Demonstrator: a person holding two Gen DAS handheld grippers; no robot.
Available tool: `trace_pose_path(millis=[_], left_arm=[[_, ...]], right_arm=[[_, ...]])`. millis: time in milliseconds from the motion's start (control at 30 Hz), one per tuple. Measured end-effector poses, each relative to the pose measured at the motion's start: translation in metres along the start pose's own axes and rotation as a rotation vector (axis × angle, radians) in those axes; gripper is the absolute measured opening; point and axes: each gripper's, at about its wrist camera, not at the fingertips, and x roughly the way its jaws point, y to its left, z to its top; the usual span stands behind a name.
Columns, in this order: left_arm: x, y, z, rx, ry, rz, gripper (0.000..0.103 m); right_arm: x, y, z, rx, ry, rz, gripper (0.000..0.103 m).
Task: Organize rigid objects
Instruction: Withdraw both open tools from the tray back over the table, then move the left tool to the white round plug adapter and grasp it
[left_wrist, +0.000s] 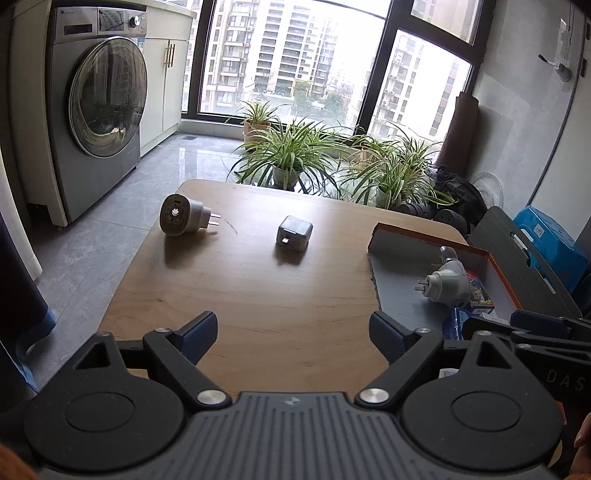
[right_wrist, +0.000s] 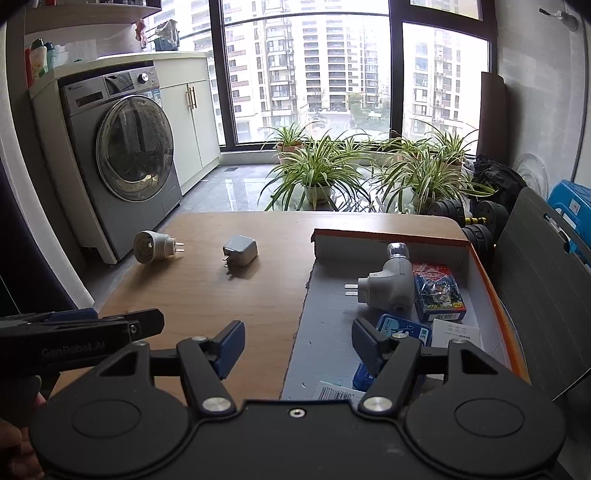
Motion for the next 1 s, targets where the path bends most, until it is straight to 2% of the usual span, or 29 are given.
trace_pose_path(millis=[700, 1000], left_arm=[[0.011, 0.027, 0.010, -0.015, 0.004, 0.041, 0.092], [0.031, 0.047, 0.021, 0.005, -0.006, 0.078, 0.099]], right_arm=[[0.023, 0.015, 0.007, -0.017, 0.022, 0.024, 0.079], [0.042, 0.023, 0.017, -0.041, 0.029, 0.029, 0.080]])
